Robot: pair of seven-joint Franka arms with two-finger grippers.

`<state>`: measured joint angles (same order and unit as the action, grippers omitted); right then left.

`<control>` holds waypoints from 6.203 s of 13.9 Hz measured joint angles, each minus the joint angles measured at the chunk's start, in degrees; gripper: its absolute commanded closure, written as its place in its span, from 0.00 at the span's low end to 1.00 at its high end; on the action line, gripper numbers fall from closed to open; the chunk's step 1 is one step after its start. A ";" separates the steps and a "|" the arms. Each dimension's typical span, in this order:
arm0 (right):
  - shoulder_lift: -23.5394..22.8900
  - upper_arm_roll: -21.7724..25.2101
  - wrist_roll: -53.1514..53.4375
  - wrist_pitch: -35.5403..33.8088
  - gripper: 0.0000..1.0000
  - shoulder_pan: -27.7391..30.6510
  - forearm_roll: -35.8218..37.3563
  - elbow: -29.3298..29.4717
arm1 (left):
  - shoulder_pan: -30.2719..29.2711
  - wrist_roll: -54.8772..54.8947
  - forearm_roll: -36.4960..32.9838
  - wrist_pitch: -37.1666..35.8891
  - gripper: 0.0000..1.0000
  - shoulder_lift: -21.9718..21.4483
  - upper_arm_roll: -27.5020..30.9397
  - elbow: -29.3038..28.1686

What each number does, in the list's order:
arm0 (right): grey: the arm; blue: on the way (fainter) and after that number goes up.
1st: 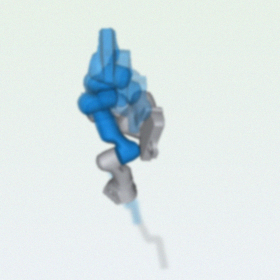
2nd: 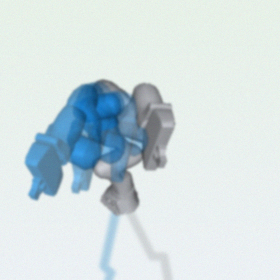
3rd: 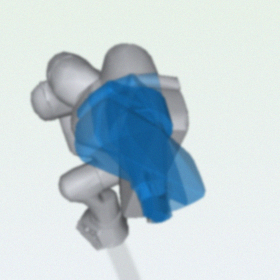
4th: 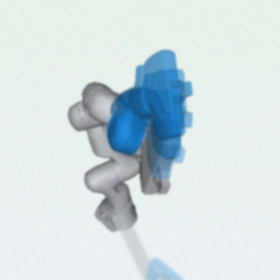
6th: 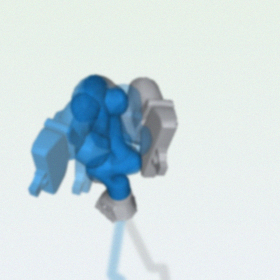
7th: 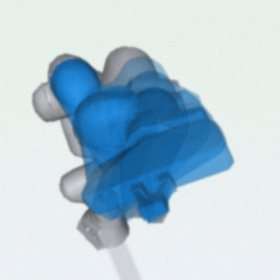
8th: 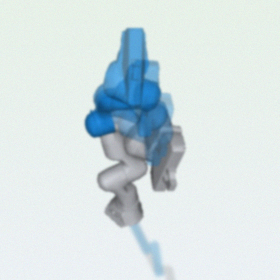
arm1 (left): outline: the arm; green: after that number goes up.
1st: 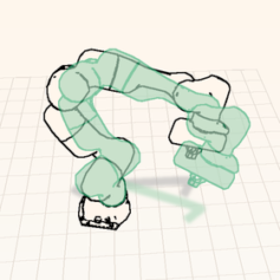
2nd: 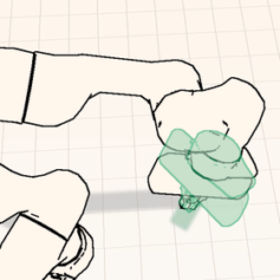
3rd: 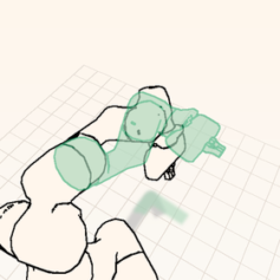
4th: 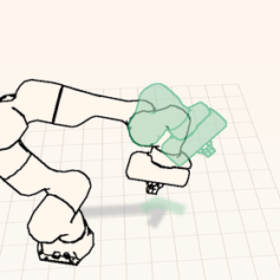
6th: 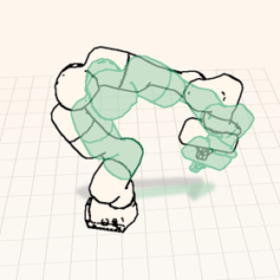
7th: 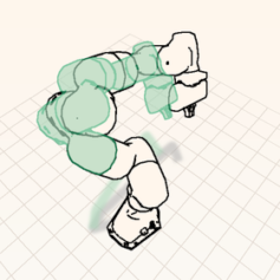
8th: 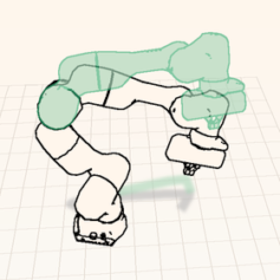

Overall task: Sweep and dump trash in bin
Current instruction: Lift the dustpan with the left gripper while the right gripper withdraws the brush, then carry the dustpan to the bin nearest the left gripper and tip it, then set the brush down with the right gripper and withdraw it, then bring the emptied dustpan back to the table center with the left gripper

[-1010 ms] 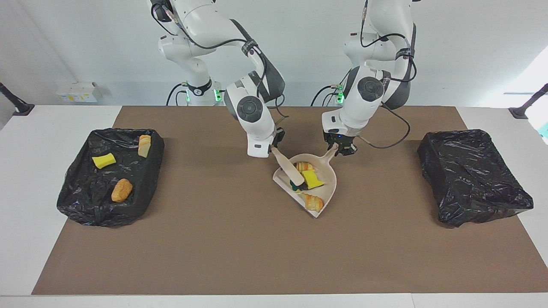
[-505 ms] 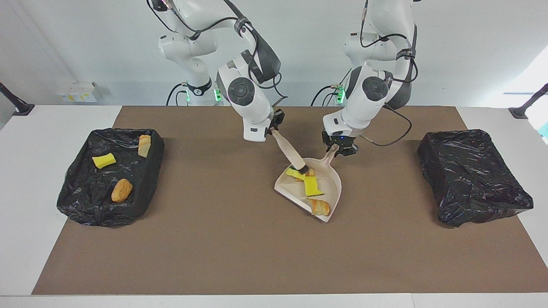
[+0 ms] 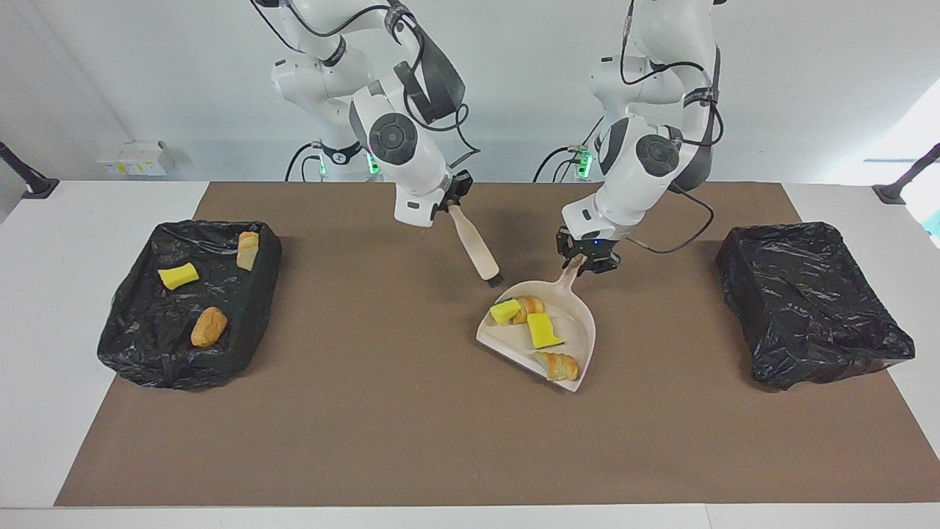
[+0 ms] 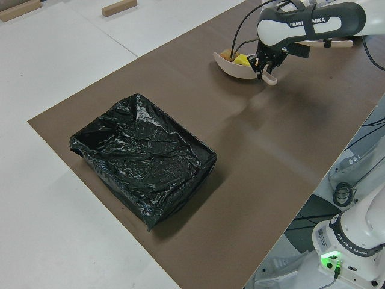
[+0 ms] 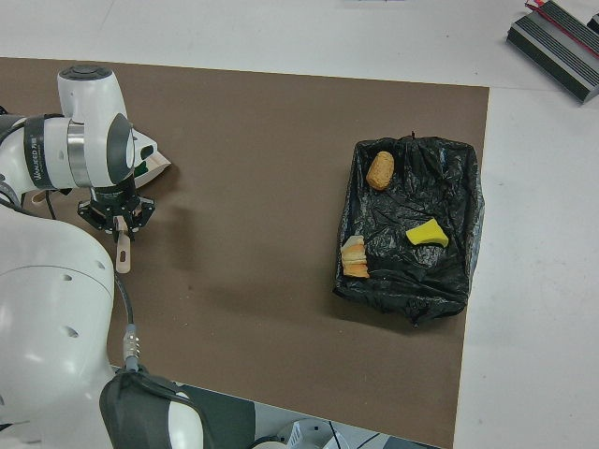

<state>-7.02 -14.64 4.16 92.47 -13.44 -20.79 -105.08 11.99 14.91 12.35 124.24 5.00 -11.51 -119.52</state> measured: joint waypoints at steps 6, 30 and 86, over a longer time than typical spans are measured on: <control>8.50 -0.40 20.52 4.81 1.00 -7.38 0.52 -12.56 | -1.79 -7.17 0.39 1.30 1.00 1.91 0.19 3.18; 9.22 0.14 37.42 16.40 0.00 -19.27 9.57 -21.25 | -8.57 9.57 -2.16 -26.05 1.00 -3.93 29.54 17.64; 10.48 12.57 -0.26 -2.04 0.00 17.06 19.19 11.84 | 2.65 -3.42 -17.99 -36.65 1.00 -4.95 16.45 23.94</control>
<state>3.46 -2.07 3.90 90.43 3.61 -1.60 -93.25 14.64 11.49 -5.64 87.60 0.05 4.94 -95.58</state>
